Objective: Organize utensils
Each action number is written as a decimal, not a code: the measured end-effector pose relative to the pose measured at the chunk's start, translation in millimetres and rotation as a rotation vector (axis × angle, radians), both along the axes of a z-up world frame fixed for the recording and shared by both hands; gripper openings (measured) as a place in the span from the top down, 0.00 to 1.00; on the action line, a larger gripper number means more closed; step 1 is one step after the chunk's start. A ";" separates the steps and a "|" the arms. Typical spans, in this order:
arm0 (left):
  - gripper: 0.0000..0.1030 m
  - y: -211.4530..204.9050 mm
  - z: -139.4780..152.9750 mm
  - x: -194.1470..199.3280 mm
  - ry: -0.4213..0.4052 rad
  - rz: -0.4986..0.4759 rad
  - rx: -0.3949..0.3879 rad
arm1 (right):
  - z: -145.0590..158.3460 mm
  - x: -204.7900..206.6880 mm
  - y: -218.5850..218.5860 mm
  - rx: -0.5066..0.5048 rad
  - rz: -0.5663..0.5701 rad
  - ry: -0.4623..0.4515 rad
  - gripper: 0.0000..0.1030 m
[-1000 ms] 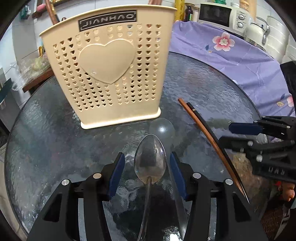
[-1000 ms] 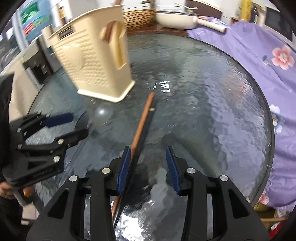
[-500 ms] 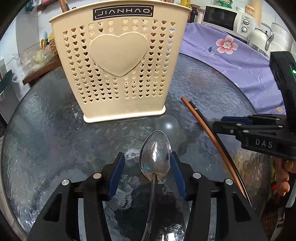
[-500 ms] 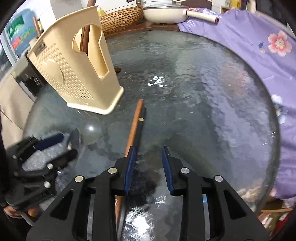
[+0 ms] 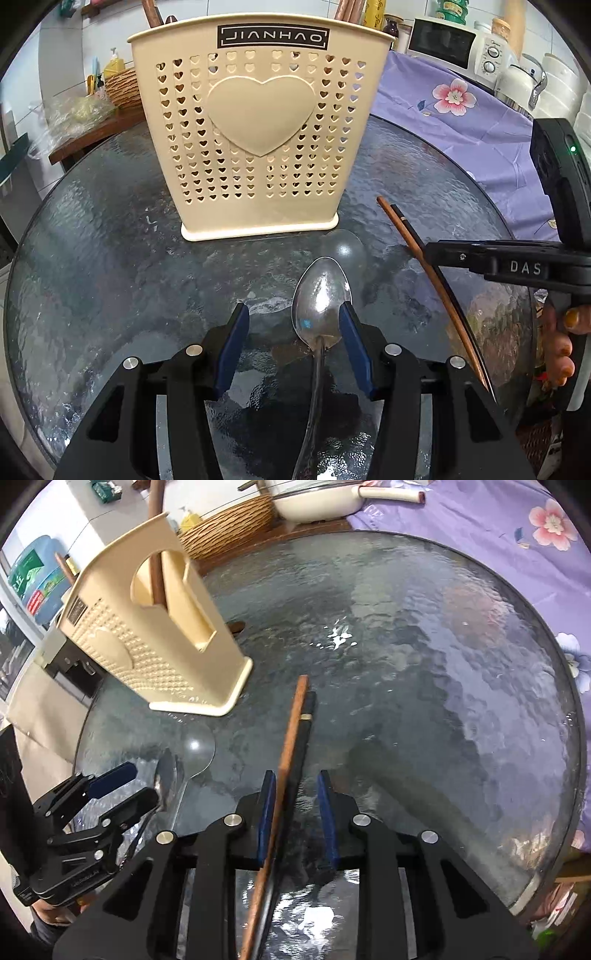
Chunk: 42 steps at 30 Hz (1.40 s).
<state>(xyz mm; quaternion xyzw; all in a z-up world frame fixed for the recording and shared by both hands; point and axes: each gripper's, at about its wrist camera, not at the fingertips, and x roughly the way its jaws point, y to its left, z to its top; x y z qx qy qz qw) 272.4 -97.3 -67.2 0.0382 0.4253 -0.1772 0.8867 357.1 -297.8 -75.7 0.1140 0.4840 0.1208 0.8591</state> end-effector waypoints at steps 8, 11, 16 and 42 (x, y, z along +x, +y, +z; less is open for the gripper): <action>0.52 -1.0 -1.8 -2.4 0.007 -0.003 0.004 | 1.6 -4.5 12.1 -0.106 0.014 -0.021 0.77; 0.52 -1.7 -2.7 -3.7 0.006 -0.005 0.010 | 1.2 2.2 13.5 -0.130 -0.007 -0.018 0.77; 0.52 1.3 -1.0 -5.1 0.002 -0.002 0.007 | 1.0 7.4 13.2 -0.125 -0.002 -0.018 0.77; 0.52 -38.6 -7.8 6.5 0.015 -0.025 0.035 | 1.0 10.7 45.4 -0.307 0.030 -0.042 0.89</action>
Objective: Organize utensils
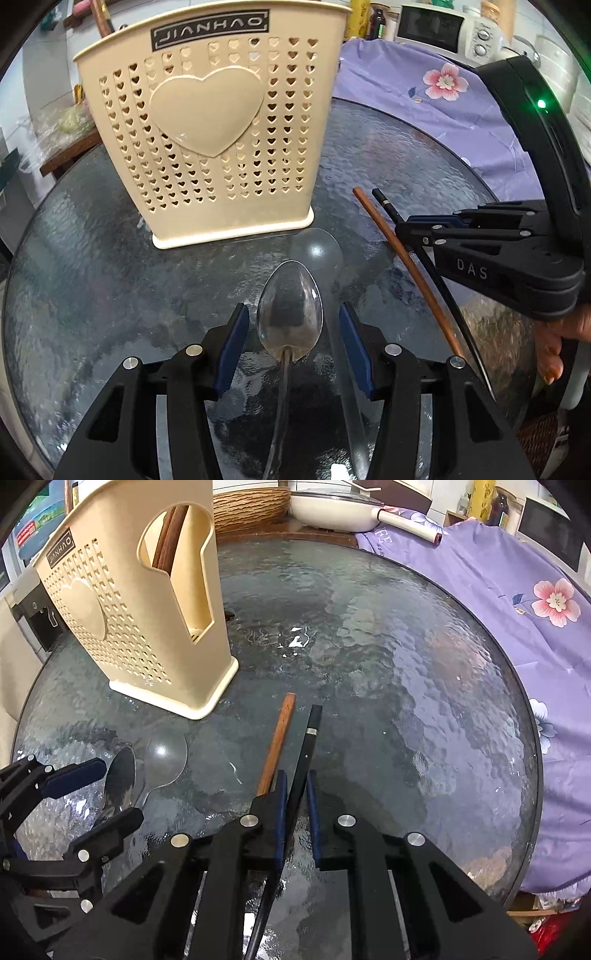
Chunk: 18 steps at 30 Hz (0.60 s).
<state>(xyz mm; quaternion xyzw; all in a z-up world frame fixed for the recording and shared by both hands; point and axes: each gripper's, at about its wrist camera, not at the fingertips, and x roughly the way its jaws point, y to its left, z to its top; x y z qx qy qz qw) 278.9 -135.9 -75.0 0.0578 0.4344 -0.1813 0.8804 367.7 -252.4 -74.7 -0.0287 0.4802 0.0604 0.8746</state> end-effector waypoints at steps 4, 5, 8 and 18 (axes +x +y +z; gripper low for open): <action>0.53 -1.8 -1.3 2.8 0.004 0.018 -0.005 | 0.1 2.7 1.3 -0.001 -0.004 -0.002 0.89; 0.54 -2.3 -1.5 3.4 0.008 0.022 -0.008 | 0.3 3.5 1.7 -0.002 -0.004 -0.003 0.89; 0.55 0.6 -0.9 5.5 0.018 0.036 -0.036 | 0.2 3.0 1.7 -0.002 -0.003 -0.007 0.89; 0.65 4.0 -0.5 2.8 0.024 0.040 -0.055 | -1.1 0.1 2.4 -0.007 -0.003 -0.014 0.89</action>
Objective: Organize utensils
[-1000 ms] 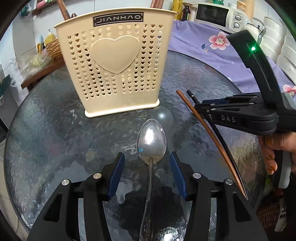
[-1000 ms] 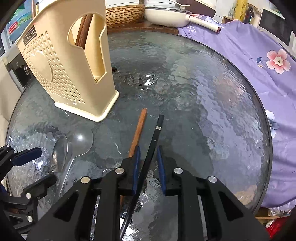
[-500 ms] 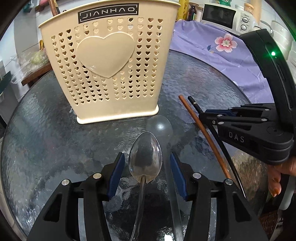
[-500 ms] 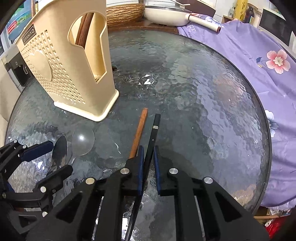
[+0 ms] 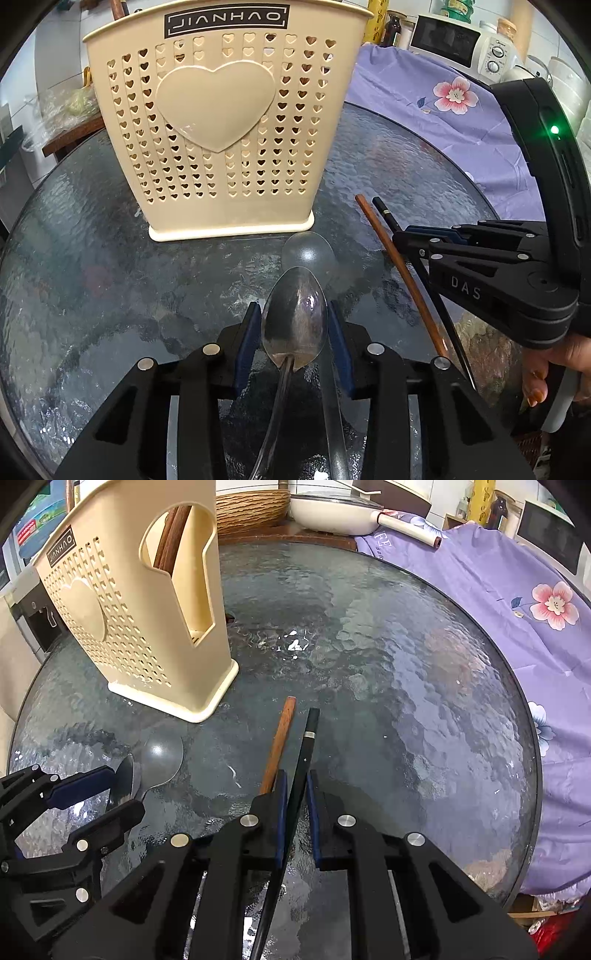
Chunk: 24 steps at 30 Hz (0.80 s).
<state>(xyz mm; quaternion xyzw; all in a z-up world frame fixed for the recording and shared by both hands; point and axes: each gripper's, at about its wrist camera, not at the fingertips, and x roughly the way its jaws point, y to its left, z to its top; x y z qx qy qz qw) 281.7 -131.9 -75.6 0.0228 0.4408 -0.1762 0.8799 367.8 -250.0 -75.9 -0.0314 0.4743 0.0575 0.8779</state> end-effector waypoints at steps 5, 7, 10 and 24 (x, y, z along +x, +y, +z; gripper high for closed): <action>0.65 7.1 1.6 -2.7 0.000 0.001 -0.020 | 0.1 0.2 -0.8 0.008 0.003 0.004 0.89; 0.65 9.2 3.9 -4.9 -0.008 0.000 -0.024 | 0.4 1.4 -1.4 0.012 0.004 0.011 0.89; 0.65 15.4 6.5 -6.1 -0.011 0.003 -0.034 | 1.6 5.5 -2.1 0.008 0.004 0.015 0.89; 0.65 38.6 21.5 -2.6 -0.045 0.032 -0.040 | 1.5 29.6 -3.3 0.016 -0.020 0.044 0.90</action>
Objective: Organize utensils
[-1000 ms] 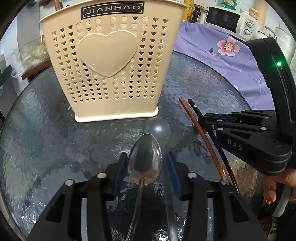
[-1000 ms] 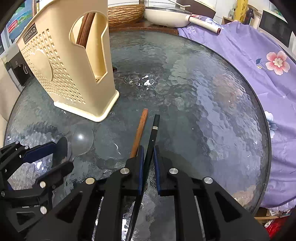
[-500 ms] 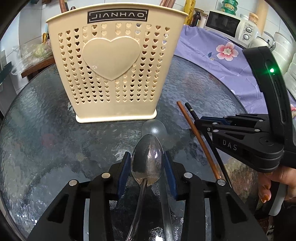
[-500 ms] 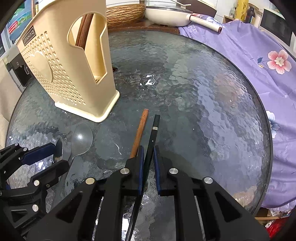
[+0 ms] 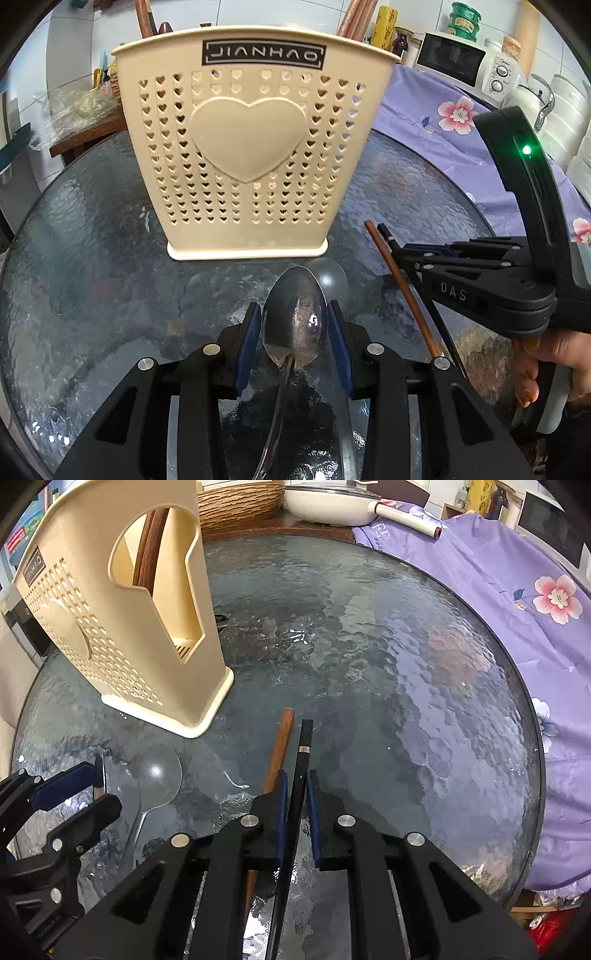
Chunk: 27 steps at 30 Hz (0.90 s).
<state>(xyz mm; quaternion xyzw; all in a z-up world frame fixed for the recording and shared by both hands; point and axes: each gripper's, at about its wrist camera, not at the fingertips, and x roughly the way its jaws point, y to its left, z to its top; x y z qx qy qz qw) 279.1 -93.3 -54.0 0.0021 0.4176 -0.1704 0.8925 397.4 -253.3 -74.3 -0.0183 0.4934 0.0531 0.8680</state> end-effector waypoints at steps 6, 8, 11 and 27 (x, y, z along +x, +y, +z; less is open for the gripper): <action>0.65 15.4 13.7 -1.8 -0.025 0.015 -0.024 | -0.6 -3.2 -15.6 0.062 -0.028 -0.019 0.92; 0.65 14.4 19.6 -5.5 -0.039 0.021 -0.035 | 0.9 -4.7 -19.1 0.093 -0.023 -0.031 0.92; 0.65 21.4 31.4 -9.9 -0.069 0.027 -0.046 | 7.6 -12.6 -24.1 0.121 -0.031 -0.068 0.92; 0.65 25.5 70.3 -28.3 -0.188 0.031 -0.092 | 82.0 -68.0 -41.9 0.308 0.026 -0.304 0.92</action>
